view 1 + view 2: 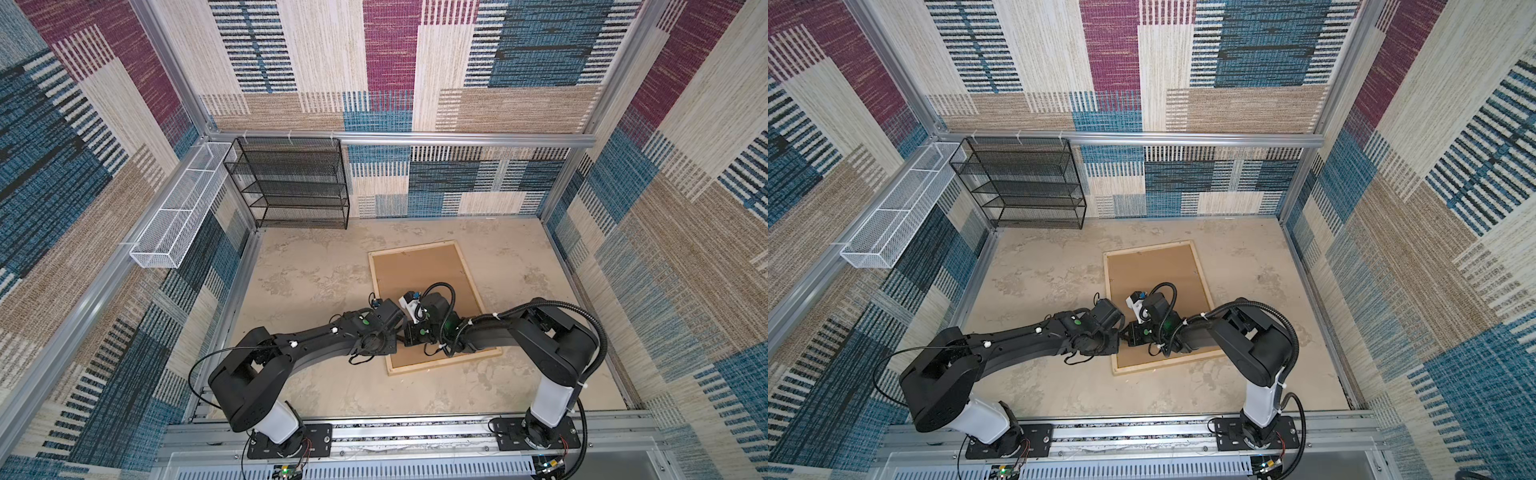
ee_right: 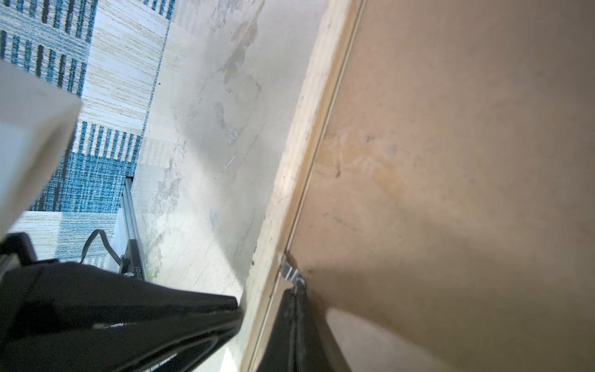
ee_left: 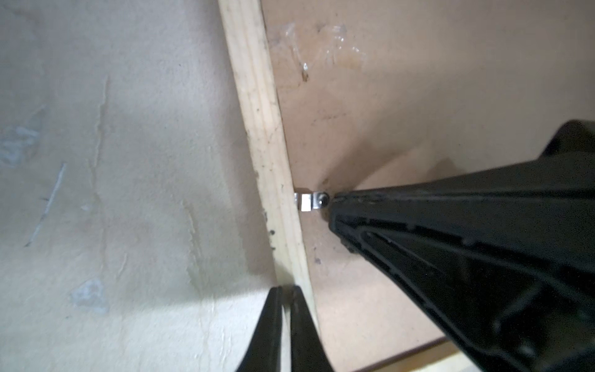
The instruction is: Put the photo into the frame
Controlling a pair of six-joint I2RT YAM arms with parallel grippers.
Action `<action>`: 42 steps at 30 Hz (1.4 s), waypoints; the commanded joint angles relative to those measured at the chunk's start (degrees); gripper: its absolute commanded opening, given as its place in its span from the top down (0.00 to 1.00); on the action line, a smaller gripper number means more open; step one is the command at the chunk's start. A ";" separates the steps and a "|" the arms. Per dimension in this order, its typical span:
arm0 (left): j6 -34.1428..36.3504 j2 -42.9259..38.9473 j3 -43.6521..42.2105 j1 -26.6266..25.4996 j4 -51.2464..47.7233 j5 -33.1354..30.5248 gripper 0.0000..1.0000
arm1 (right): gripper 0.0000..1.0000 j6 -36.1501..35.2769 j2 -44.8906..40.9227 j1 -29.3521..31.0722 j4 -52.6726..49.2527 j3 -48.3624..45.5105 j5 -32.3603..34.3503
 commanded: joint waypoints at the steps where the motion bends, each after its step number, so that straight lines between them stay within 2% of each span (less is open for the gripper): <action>1: 1.17 1.90 -0.91 -0.03 -0.60 2.00 0.85 | 0.91 -1.76 -1.85 -0.21 -8.32 -0.44 4.50; 4: 1.46 1.79 -0.47 -0.05 -0.88 1.42 0.79 | 0.81 -2.83 -3.22 -0.61 -9.99 0.56 5.36; 11: 2.17 1.70 0.37 -0.05 0.47 0.98 0.75 | 0.79 -5.91 -5.40 -3.35 -14.06 2.59 8.25; 13: 2.53 1.72 0.49 0.01 1.61 1.01 0.74 | 0.64 -7.52 -6.50 -5.54 -15.50 3.03 8.78; 15: 2.79 2.23 1.05 0.03 2.35 1.03 0.74 | 0.58 -9.08 -7.34 -7.26 -16.98 3.64 9.40; 21: 3.21 2.67 1.92 0.13 3.97 1.07 0.73 | 0.55 -11.50 -9.24 -10.64 -19.20 5.24 10.49; 29: 2.87 0.75 0.68 0.21 5.82 0.72 0.72 | 0.52 -12.56 -9.37 -12.21 -19.74 6.75 11.10; 35: 2.56 -1.49 -0.95 0.22 7.25 0.56 0.71 | 0.44 -13.93 -9.60 -14.53 -20.35 7.79 13.22; 38: 2.67 -2.42 -1.49 0.26 7.91 0.54 0.71 | 0.40 -15.74 -8.39 -17.06 -21.22 10.55 14.85; 42: 2.84 -4.31 -2.90 -0.03 10.04 2.42 0.73 | 0.40 -18.93 -3.53 -21.10 -22.73 18.62 16.56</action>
